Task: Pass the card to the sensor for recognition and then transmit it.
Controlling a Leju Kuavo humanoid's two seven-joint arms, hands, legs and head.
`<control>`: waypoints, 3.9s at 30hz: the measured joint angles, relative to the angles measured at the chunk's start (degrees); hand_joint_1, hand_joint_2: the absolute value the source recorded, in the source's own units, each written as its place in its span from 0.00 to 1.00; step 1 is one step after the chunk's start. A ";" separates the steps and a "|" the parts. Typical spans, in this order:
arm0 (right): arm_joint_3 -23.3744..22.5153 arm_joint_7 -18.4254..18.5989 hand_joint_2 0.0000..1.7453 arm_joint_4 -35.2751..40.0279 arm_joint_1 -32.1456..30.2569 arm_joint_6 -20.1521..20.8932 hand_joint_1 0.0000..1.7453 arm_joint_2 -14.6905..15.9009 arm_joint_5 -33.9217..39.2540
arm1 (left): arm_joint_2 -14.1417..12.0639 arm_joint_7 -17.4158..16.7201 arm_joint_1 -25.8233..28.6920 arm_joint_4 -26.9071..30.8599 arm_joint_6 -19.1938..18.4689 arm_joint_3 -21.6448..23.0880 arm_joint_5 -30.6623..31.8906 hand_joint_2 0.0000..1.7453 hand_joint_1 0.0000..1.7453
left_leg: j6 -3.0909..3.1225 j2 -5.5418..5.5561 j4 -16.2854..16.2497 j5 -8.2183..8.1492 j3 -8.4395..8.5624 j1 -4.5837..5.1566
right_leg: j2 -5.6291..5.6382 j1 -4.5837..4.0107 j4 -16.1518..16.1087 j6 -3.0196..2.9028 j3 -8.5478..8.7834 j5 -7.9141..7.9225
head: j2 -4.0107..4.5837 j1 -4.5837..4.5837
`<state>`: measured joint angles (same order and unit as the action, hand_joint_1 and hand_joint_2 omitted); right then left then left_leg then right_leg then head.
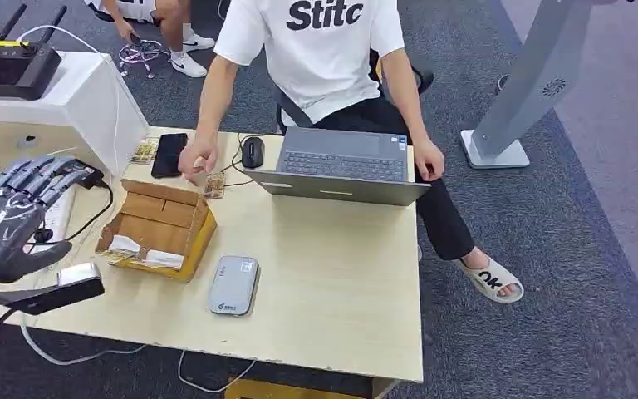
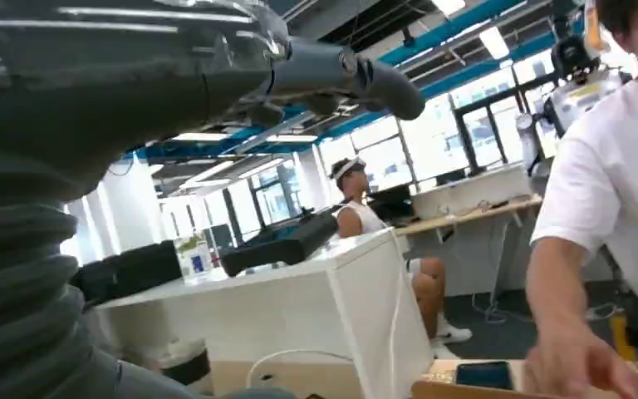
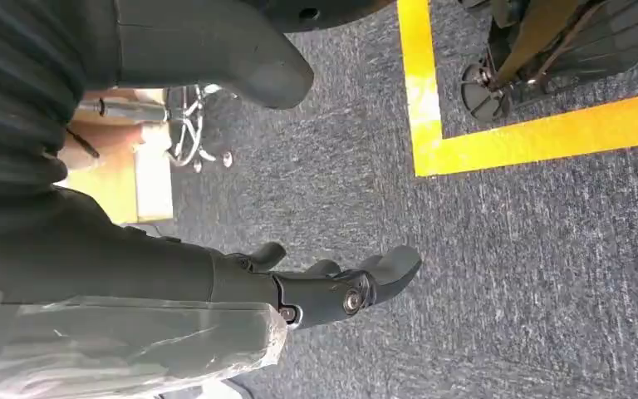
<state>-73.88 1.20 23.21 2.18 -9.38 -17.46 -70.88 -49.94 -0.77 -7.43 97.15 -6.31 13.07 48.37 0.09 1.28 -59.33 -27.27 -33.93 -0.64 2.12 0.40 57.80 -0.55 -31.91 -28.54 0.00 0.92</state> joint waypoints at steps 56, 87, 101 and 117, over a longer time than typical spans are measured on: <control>0.00 0.68 1.00 -4.20 1.42 -1.99 0.00 0.83 -3.45 | 6.42 5.18 -17.84 -20.48 -18.88 13.03 -19.93 1.00 0.00 | -0.05 0.00 -0.03 0.04 -0.02 -0.07 | 0.05 -0.04 0.02 -0.01 -0.05 0.02 | 0.00 0.00; 0.07 1.11 1.00 -5.88 1.92 -2.38 0.00 1.51 -2.36 | 7.61 -1.99 -12.89 -21.76 -4.27 25.33 -7.20 1.00 0.00 | -0.05 0.03 -0.03 0.04 -0.02 -0.02 | 0.01 -0.01 0.01 -0.01 -0.02 0.02 | 0.00 -0.02; 0.20 1.09 1.00 -6.08 2.02 -3.06 0.00 1.49 -2.25 | 20.32 -0.37 -9.50 -30.86 5.11 21.33 2.27 1.00 0.00 | -0.05 0.05 -0.04 0.03 -0.03 -0.05 | -0.01 -0.03 0.01 -0.01 -0.03 0.02 | 0.00 -0.02; 0.20 1.14 1.00 -6.03 1.70 -3.10 0.00 1.49 -1.11 | 16.08 2.12 -9.93 -25.91 -3.61 17.77 -0.79 1.00 0.00 | -0.06 0.05 -0.04 0.04 -0.03 -0.08 | 0.00 -0.05 0.02 -0.01 -0.05 0.02 | 0.00 -0.02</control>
<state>-73.68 2.34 17.18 3.88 -12.48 -15.98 -72.00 -33.86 1.36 -17.37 71.23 -9.92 30.84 47.58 0.03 1.33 -59.37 -27.23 -33.97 -0.72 2.12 0.36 57.81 -0.56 -31.96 -28.52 0.00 0.90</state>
